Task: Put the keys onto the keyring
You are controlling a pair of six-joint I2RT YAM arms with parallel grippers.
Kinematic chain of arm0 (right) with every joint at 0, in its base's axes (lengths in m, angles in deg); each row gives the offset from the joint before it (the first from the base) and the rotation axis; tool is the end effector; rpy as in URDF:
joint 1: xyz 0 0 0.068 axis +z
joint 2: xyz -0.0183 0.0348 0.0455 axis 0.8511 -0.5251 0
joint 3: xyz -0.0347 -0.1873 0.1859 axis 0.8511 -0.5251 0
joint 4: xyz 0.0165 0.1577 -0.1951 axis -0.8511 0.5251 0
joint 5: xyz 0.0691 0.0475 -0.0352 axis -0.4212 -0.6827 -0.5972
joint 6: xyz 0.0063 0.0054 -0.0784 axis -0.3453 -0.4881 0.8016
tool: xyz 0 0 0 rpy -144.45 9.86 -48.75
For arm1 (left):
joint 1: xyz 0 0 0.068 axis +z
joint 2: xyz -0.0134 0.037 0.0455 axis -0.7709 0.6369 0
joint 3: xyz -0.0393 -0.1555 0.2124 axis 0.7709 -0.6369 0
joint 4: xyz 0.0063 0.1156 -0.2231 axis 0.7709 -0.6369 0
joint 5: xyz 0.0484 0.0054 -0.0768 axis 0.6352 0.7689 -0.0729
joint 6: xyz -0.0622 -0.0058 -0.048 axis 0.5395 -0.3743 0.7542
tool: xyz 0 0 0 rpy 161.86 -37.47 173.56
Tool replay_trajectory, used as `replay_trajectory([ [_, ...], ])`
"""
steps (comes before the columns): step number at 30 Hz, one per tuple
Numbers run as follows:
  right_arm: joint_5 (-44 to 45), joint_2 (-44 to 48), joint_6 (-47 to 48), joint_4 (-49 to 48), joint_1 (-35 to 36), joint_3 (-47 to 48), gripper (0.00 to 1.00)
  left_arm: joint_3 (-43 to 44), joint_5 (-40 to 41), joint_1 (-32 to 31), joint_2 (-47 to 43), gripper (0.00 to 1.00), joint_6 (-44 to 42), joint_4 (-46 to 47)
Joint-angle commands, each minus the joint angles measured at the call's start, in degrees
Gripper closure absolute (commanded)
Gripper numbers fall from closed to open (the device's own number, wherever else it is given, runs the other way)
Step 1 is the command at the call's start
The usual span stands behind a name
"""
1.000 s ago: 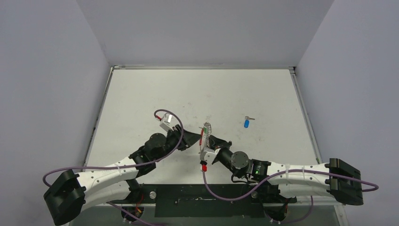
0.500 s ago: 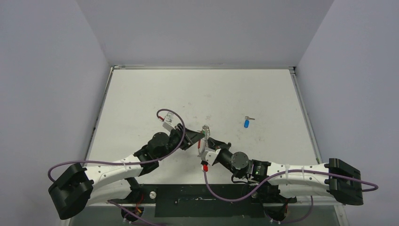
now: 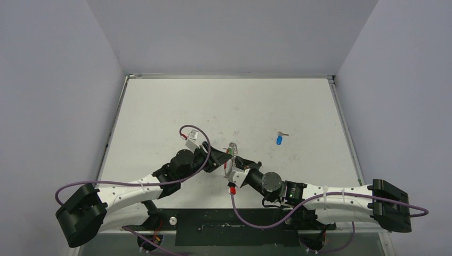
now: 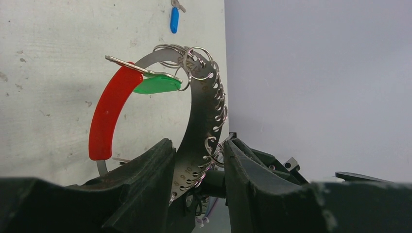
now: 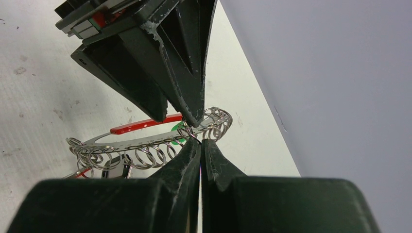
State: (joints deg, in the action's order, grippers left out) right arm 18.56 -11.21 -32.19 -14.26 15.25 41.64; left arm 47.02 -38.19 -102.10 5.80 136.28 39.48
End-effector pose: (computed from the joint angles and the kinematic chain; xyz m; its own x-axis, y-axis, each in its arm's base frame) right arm 0.0908 0.2231 0.2139 0.4612 -0.4848 -0.7432 -0.6530 0.3816 -0.6542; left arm 0.1589 -0.1957 0.2000 -0.7668 -0.5842 -0.2661 0.0591 0.3485 -0.9354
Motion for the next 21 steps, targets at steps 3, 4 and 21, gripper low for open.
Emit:
replay_trajectory([
  [3,-0.7,0.9,-0.6,-3.1,0.2,0.4,1.00,2.8,-0.8,0.0,0.0,0.64,1.1,2.1],
  [4,-0.7,0.8,-0.6,-3.0,0.2,0.4,1.00,2.9,-1.0,0.1,0.3,0.65,1.4,2.7],
  [21,-1.4,0.8,-1.0,-1.3,0.2,0.3,1.00,2.6,-0.7,0.1,-0.3,0.84,1.5,6.5],
])
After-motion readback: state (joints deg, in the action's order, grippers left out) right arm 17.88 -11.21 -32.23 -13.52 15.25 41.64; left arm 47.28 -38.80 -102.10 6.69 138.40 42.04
